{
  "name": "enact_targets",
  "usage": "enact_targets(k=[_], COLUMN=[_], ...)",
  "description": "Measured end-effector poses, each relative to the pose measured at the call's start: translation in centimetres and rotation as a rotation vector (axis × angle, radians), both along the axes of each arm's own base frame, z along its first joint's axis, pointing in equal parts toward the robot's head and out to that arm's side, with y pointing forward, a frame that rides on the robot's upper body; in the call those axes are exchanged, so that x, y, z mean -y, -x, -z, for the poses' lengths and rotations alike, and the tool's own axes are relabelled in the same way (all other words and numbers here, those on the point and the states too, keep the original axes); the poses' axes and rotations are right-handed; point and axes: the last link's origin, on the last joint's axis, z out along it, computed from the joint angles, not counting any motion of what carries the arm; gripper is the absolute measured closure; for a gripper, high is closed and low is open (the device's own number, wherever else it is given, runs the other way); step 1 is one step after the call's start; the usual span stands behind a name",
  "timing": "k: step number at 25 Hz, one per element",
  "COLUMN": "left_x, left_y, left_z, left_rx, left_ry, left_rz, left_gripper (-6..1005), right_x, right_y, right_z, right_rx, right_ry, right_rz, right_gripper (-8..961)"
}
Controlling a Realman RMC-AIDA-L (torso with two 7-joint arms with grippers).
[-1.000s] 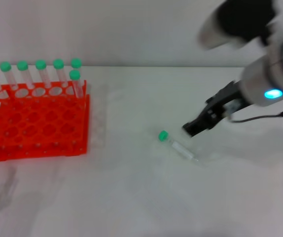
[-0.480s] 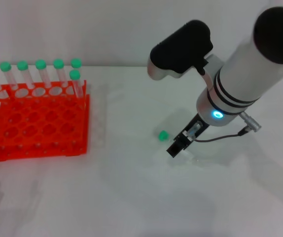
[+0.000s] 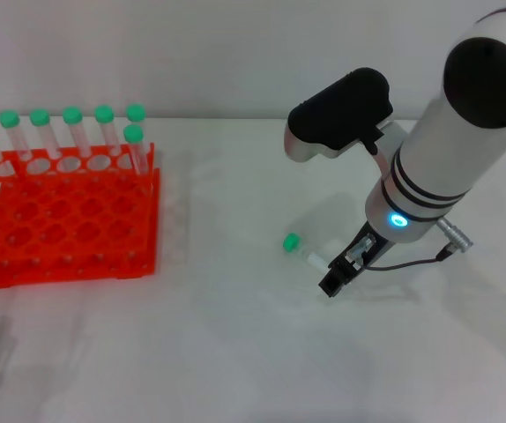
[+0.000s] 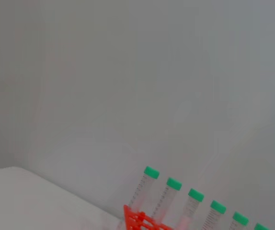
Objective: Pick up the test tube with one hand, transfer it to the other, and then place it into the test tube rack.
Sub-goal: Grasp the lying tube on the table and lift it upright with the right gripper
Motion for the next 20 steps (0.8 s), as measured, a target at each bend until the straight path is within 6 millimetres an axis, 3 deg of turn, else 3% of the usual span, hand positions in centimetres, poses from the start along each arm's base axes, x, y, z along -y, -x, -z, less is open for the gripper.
enact_targets(k=[8, 10, 20], left_x=[0.0, 0.0, -0.2], left_y=[-0.2, -0.2, -0.2], left_z=[0.3, 0.3, 0.1], left_rx=[-0.003, -0.004, -0.008], left_ry=[0.019, 0.021, 0.013], left_rz=[0.015, 0.015, 0.016], left_gripper=[142, 142, 142], right_x=[-0.3, -0.3, -0.8], right_y=[0.0, 0.0, -0.2], right_z=[0.7, 1.1, 1.5], right_rx=[-0.014, -0.020, -0.011], right_ry=[0.003, 0.015, 0.008], right_rz=[-0.012, -0.018, -0.021], right_gripper=[172, 343, 337])
